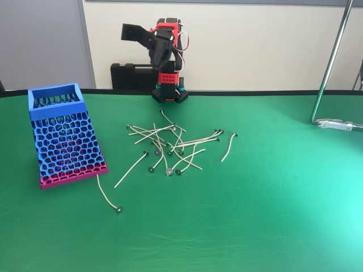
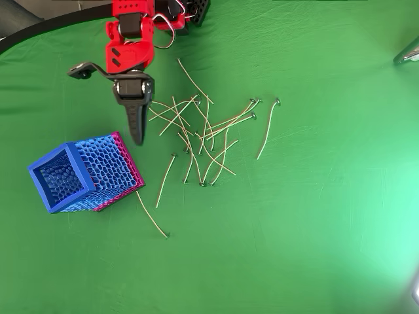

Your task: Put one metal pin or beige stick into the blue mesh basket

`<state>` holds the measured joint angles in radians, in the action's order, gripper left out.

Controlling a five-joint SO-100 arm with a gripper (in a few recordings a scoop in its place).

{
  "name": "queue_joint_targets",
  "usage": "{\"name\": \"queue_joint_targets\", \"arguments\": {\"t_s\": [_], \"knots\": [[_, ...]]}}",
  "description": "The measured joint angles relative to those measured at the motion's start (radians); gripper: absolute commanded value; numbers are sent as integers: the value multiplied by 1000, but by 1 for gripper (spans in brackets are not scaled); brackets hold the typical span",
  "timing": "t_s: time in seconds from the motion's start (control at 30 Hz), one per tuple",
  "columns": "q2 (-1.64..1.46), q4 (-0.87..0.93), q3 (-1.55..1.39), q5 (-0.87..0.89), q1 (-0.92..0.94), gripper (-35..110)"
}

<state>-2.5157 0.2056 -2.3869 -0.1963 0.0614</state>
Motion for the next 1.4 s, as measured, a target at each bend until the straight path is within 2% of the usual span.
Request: {"name": "queue_joint_targets", "arguments": {"t_s": [0.27,0.73,1.03,1.4], "knots": [[-230,275,-118,66,-60,0],[-624,367,-557,35,-106,0],[-782,494,-680,35,-101,0],[-801,650,-692,55,-78,1]]}}
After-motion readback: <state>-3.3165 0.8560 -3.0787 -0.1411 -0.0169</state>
